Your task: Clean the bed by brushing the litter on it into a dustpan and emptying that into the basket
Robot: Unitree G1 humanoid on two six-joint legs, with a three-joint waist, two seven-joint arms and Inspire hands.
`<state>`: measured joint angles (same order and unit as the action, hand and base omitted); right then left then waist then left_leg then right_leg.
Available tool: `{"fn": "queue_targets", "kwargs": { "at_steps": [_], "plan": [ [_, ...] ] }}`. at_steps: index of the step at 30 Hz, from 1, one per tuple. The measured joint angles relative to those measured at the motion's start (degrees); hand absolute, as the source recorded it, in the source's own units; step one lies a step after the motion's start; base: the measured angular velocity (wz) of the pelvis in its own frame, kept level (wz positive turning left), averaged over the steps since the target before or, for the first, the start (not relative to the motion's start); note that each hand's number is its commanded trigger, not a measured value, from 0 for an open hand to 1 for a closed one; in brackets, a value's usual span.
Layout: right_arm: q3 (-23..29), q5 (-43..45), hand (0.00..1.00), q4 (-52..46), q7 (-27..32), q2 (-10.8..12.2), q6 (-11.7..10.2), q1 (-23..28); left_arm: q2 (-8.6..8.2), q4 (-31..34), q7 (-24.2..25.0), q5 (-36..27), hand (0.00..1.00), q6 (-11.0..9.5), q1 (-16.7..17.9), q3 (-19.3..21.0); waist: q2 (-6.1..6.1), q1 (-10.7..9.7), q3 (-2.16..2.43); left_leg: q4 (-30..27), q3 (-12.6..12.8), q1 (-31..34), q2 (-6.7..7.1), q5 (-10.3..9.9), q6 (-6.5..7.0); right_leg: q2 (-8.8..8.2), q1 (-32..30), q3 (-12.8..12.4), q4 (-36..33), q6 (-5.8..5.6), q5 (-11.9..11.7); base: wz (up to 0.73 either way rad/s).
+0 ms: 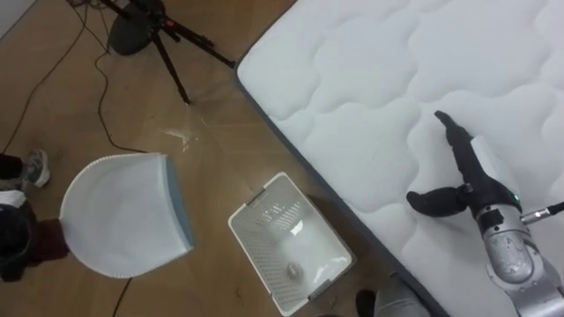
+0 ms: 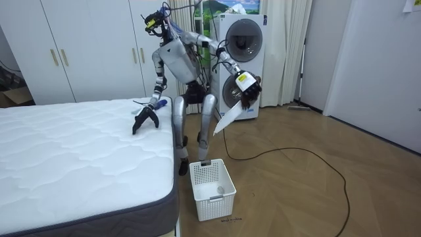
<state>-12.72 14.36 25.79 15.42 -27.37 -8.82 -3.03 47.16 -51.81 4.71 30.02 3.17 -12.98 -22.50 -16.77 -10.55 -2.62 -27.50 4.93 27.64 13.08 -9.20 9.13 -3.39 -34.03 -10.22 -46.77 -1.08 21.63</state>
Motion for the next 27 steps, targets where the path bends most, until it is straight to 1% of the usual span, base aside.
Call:
{"fn": "queue_targets", "kwargs": {
  "at_steps": [1,3,4,6,7,8,9,10,11,12,13,14,15,16,17,18,19,20,21,22,23,24,25,26,27],
  "plan": [
    [-0.1,-0.5,0.00,0.4,0.0,0.0,0.0,0.1,-0.44,0.4,-0.3,-0.5,1.00,-0.1,0.6,0.2,0.26,0.2,0.11,0.1,0.0,-0.2,-0.29,-0.1,-0.03,0.15,0.4,0.0,0.5,0.07,-0.2,-0.11],
    [0.3,-0.8,0.00,1.1,0.1,0.0,0.1,0.9,-2.79,3.7,-0.5,-0.6,1.00,-0.9,2.4,2.1,1.40,1.4,0.31,0.2,-0.3,-1.2,-1.18,-0.4,-0.07,0.61,2.0,0.5,2.4,0.23,-1.0,-0.09],
    [0.5,-0.8,0.00,1.5,0.1,0.1,0.1,1.2,-3.48,4.7,-0.7,-0.6,1.00,-1.1,2.8,2.6,1.76,1.7,0.44,0.2,-0.3,-1.5,-1.33,-0.6,-0.04,0.66,2.4,0.6,2.8,0.25,-1.0,-0.05],
    [1.0,-1.3,0.00,1.9,0.7,0.5,0.1,2.8,-5.04,10.0,-0.8,-1.9,1.00,-2.2,5.0,4.2,3.39,2.5,1.00,0.2,-0.6,-2.5,-1.67,-1.0,0.17,0.74,3.8,1.0,4.0,0.22,-1.3,-0.04],
    [1.3,-1.3,0.00,1.9,0.9,0.5,0.1,3.2,-5.29,11.1,-0.8,-2.4,1.00,-2.5,5.3,4.3,3.57,2.8,1.09,0.2,-0.7,-2.8,-1.82,-1.1,0.23,0.82,4.5,1.3,4.4,0.23,-1.5,-0.07],
    [2.2,-1.7,0.00,1.9,1.4,0.5,0.1,3.9,-5.79,13.3,-0.8,-3.2,1.00,-2.8,5.4,4.4,3.75,3.0,1.14,0.0,-0.9,-3.3,-2.32,-1.4,0.38,0.99,5.5,1.9,5.8,0.26,-2.0,-0.09],
    [2.7,-2.8,0.00,1.8,2.1,0.5,0.1,4.7,-5.87,16.4,-0.8,-3.9,1.00,-3.0,5.8,4.7,4.24,3.2,1.16,0.1,-0.9,-4.0,-2.66,-1.6,0.56,1.25,6.3,2.2,6.7,0.19,-2.4,-0.09],
    [2.8,-3.4,0.00,1.7,2.5,0.5,0.1,5.0,-5.89,18.1,-0.8,-4.6,1.00,-3.0,6.2,5.1,4.56,3.3,1.13,0.2,-0.9,-4.4,-2.72,-1.6,0.65,1.47,6.9,2.2,7.0,0.11,-2.4,-0.15],
    [2.8,-4.5,0.00,1.6,3.0,0.6,0.1,5.6,-6.28,21.3,-1.0,-5.1,1.00,-3.2,6.8,6.1,5.31,3.3,1.22,0.4,-0.5,-4.9,-2.94,-2.1,0.85,1.48,7.5,1.9,7.3,0.02,-2.5,-0.14],
    [2.9,-5.2,0.00,1.4,3.1,0.6,0.1,5.9,-6.81,22.6,-1.4,-5.7,1.00,-3.2,7.1,6.5,5.50,3.2,1.22,0.4,-0.5,-5.3,-3.09,-2.2,0.95,1.46,8.0,2.0,7.6,-0.06,-2.6,-0.17],
    [3.6,-5.6,0.00,0.5,3.3,1.1,0.2,7.2,-8.62,24.9,-1.9,-5.8,1.00,-3.6,8.3,8.1,5.99,3.4,1.27,0.8,-0.5,-6.4,-3.29,-2.3,1.05,1.43,9.2,2.3,8.5,-0.12,-2.8,-0.18],
    [4.1,-6.4,0.00,-0.2,3.7,1.8,0.1,8.6,-10.05,27.7,-2.0,-5.9,1.00,-4.2,10.0,9.9,6.96,3.3,1.45,1.2,-0.2,-7.5,-3.50,-2.6,1.07,1.25,10.1,2.8,9.0,-0.13,-2.9,-0.23],
    [4.3,-7.5,0.00,-0.5,4.2,2.1,0.1,10.0,-10.57,30.9,-2.0,-6.0,1.00,-4.5,11.7,10.5,7.97,3.4,1.80,1.3,0.3,-8.3,-3.81,-3.0,1.14,0.89,10.7,4.2,9.2,0.01,-3.0,-0.25],
    [4.4,-7.9,0.00,-0.7,4.4,2.1,0.1,10.7,-10.83,32.6,-2.0,-6.1,1.00,-4.6,12.7,10.7,8.31,3.6,1.79,1.3,0.7,-8.7,-4.11,-3.3,1.18,0.96,11.2,4.6,9.5,0.05,-3.2,-0.46],
    [5.1,-8.9,0.00,-0.7,4.9,2.2,0.1,12.0,-11.68,34.7,-2.0,-6.5,1.00,-5.3,14.3,11.0,8.94,4.4,1.92,2.1,2.2,-10.3,-4.76,-3.5,1.21,1.02,12.2,5.1,10.4,0.10,-3.7,-0.73],
    [5.3,-9.4,0.00,-0.7,5.8,2.2,0.1,12.8,-12.79,35.7,-2.0,-7.4,1.00,-5.9,15.7,11.1,9.34,5.5,1.91,3.2,3.9,-11.9,-5.31,-3.7,1.39,0.95,13.1,5.8,11.2,0.10,-4.3,-0.86],
    [5.4,-9.4,0.00,-0.8,6.0,2.2,0.1,13.1,-13.26,36.3,-2.0,-7.8,1.00,-5.9,16.1,11.1,9.54,5.9,1.89,3.5,4.8,-12.4,-5.59,-3.8,1.45,0.93,13.3,6.1,11.5,0.21,-4.7,-0.86],
    [5.4,-9.5,0.00,-0.8,6.5,2.3,0.2,13.4,-14.22,37.1,-2.0,-8.1,1.00,-6.0,16.4,11.2,9.71,6.5,1.89,3.9,6.5,-12.7,-6.25,-3.9,1.69,0.74,13.2,7.4,12.3,0.27,-5.7,-0.94],
    [5.4,-9.5,0.00,-1.2,6.4,2.8,0.2,13.4,-15.19,37.1,-2.0,-8.6,1.00,-6.4,16.5,11.9,10.01,7.6,1.87,4.4,8.9,-12.9,-7.36,-4.0,1.89,0.34,12.9,10.6,13.3,0.74,-7.1,-1.04],
    [5.4,-9.5,0.00,-1.5,6.4,3.0,0.2,13.4,-15.54,37.1,-2.0,-9.4,1.00,-6.7,16.7,12.4,10.16,8.2,1.90,4.8,10.4,-13.0,-8.06,-4.1,1.96,0.06,13.0,12.6,14.0,1.09,-8.1,-1.35],
    [5.3,-9.4,0.00,-2.2,6.5,3.5,0.1,13.2,-15.89,37.1,-2.1,-10.7,1.00,-7.0,17.0,13.6,10.68,9.6,1.80,5.9,14.3,-13.5,-9.52,-4.1,2.18,-0.78,12.9,17.2,13.7,1.22,-9.4,-1.21],
    [5.2,-9.5,0.00,-2.2,6.5,3.7,0.0,13.2,-16.18,37.1,-2.2,-11.3,1.00,-7.0,17.3,14.1,10.96,10.0,1.90,6.6,15.9,-14.1,-9.97,-4.1,2.24,-1.45,13.0,19.5,12.0,0.93,-9.2,-1.47],
    [5.1,-9.8,0.00,-2.2,6.5,3.9,0.0,13.2,-17.40,37.1,-3.0,-12.3,1.00,-7.0,17.9,15.2,11.45,10.8,2.16,8.2,18.9,-15.7,-10.62,-4.1,2.34,-2.83,14.3,23.5,7.7,0.38,-8.2,-1.50],
    [5.0,-10.1,0.00,-2.2,6.5,4.2,-0.1,13.2,-17.96,37.2,-4.1,-13.4,1.00,-7.2,18.3,16.1,12.62,11.9,2.26,9.9,22.5,-17.2,-10.63,-3.9,2.41,-5.16,16.5,27.1,3.8,0.06,-6.3,-1.60],
    [4.9,-10.6,0.00,-2.2,6.5,4.2,-0.4,13.2,-18.16,37.3,-4.6,-13.8,1.00,-7.3,18.4,16.5,13.27,12.7,2.24,10.5,24.6,-17.9,-10.68,-3.9,2.41,-6.15,17.7,28.1,2.5,-0.11,-5.5,-1.74]
  ]
}}
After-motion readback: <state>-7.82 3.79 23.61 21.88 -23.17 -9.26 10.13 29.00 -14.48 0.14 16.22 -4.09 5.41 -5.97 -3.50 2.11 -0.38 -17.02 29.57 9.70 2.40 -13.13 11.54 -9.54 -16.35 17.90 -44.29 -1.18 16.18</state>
